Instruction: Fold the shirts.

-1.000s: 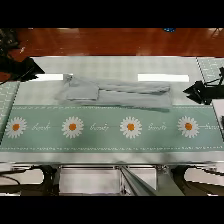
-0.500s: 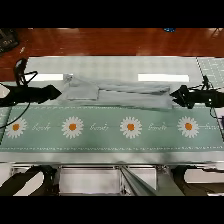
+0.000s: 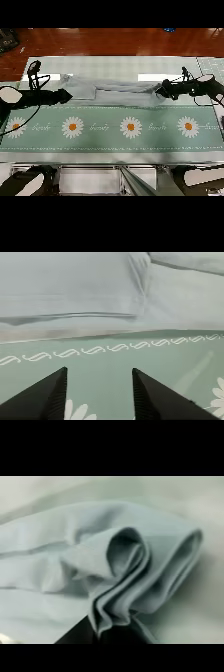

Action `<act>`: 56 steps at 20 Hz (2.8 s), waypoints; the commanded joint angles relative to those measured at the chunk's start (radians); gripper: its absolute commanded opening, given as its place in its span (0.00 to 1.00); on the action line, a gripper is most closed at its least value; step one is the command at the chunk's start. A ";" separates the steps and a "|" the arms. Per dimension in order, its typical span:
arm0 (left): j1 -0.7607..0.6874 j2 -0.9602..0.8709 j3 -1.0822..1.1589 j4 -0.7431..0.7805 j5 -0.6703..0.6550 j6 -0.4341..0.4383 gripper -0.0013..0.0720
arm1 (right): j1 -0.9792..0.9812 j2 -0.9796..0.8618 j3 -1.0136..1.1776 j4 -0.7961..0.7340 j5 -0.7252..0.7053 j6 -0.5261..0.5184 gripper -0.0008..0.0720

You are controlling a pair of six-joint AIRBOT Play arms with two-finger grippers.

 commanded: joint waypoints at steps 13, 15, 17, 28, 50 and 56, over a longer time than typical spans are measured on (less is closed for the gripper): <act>-0.424 -0.306 0.342 -0.190 0.033 0.010 0.04 | 0.026 1.098 -0.282 -0.301 0.262 0.138 0.04; -0.534 -0.462 0.470 -0.190 -0.009 -0.009 0.04 | 0.026 1.212 -0.288 -0.307 0.281 0.196 0.04; -0.639 -0.619 0.612 -0.190 -0.078 -0.016 0.04 | 0.026 1.281 -0.288 -0.305 0.289 0.239 0.04; -0.777 -0.952 0.993 -0.185 -0.310 -0.101 0.05 | 0.027 1.264 -0.287 -0.285 0.290 0.288 0.04; -0.039 0.361 -0.039 -0.076 -0.220 -0.113 0.05 | 0.627 -0.090 0.343 0.067 -0.037 0.071 0.53; -0.024 0.336 -0.108 -0.081 -0.139 -0.113 0.05 | 0.454 0.037 0.343 0.017 0.270 0.066 0.53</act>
